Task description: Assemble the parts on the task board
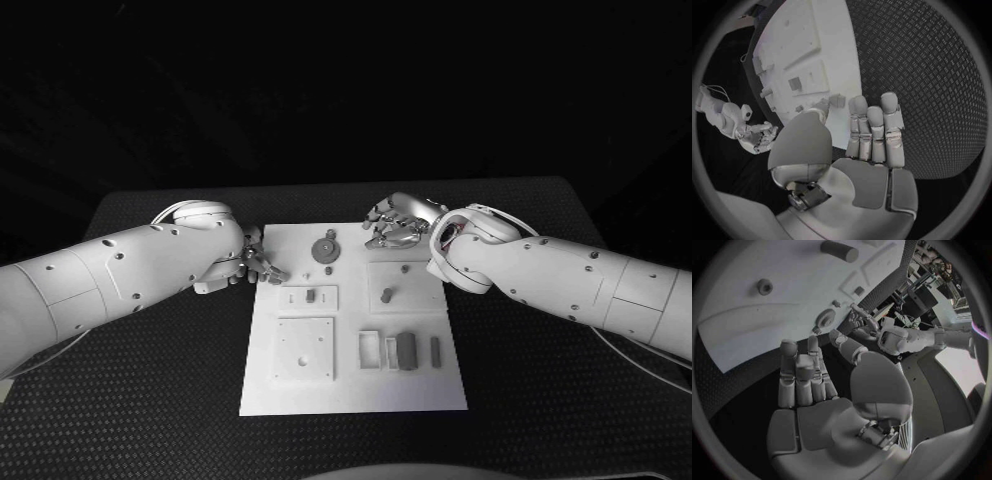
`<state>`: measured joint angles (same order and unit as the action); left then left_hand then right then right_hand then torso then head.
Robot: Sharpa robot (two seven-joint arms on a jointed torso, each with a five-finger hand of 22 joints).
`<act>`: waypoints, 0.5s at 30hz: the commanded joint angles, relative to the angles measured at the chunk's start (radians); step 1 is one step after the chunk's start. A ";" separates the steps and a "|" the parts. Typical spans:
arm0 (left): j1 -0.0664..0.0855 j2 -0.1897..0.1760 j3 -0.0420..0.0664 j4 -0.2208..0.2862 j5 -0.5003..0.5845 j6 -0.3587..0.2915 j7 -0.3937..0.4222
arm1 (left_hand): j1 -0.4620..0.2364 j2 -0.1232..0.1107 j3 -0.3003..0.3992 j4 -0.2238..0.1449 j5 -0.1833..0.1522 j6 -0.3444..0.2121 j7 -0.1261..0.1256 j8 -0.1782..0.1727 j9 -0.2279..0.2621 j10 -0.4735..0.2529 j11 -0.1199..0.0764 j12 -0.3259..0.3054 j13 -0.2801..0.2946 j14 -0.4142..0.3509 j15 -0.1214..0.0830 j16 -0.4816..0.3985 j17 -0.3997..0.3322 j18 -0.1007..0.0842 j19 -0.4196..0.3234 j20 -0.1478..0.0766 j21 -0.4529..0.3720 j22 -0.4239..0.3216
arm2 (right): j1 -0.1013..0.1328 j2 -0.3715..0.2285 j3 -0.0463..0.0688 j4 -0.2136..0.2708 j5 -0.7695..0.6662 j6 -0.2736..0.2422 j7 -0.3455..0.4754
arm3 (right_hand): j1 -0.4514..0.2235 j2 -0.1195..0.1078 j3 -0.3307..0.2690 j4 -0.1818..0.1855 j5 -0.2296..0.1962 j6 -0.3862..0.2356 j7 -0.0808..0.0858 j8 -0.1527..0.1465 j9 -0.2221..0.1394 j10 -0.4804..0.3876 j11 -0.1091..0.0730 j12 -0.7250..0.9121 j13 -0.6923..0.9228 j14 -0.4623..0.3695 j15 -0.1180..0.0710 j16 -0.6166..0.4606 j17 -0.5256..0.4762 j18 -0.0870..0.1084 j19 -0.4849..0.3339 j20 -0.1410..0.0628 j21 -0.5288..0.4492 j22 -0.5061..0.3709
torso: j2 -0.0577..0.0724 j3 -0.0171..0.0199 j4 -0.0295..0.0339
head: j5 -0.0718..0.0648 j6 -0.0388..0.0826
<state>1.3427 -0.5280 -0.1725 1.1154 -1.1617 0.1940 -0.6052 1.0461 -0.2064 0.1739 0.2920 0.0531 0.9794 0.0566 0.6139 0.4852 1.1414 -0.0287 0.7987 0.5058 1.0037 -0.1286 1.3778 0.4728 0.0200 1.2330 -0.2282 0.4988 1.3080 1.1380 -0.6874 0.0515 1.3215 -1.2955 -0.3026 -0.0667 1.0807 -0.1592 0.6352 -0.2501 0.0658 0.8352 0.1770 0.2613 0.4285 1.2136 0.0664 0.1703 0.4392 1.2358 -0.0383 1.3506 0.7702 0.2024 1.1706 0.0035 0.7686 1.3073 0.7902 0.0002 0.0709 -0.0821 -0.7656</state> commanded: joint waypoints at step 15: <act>-0.006 0.032 -0.005 -0.012 -0.018 0.014 -0.013 | 0.033 0.051 -0.062 0.001 -0.004 -0.019 0.014 -0.006 -0.002 -0.002 -0.005 0.008 0.000 0.001 -0.006 0.005 -0.003 0.043 -0.002 -0.002 0.012 0.020 | -0.001 0.002 0.000 0.002 -0.002 0.013 0.004 | -0.007 -0.001 0.001 0.008 0.001 0.000 0.005 0.002 -0.002 0.001 0.007 0.006 0.001 -0.005 0.000 -0.004 -0.001 0.059 0.000 -0.008 -0.006 0.019 | 0.001 0.0006 -0.0007 | 0.002 0.000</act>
<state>1.3437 -0.5016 -0.1728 1.1030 -1.1672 0.1925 -0.6136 1.0772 -0.1639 0.1157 0.2929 0.0531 0.9793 0.0571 0.6119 0.4857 1.1416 -0.0289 0.8023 0.5056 1.0038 -0.1285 1.3778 0.4713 0.0200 1.2314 -0.2266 0.5044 1.3078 1.1377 -0.6864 0.0515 1.3223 -1.2955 -0.3020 -0.0667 1.0808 -0.1592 0.6361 -0.2453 0.0658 0.8353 0.1767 0.2613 0.4276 1.2151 0.0679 0.1703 0.4391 1.2361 -0.0382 1.3506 0.7702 0.2025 1.1721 0.0020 0.7686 1.3073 0.7912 0.0005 0.0704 -0.0802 -0.7648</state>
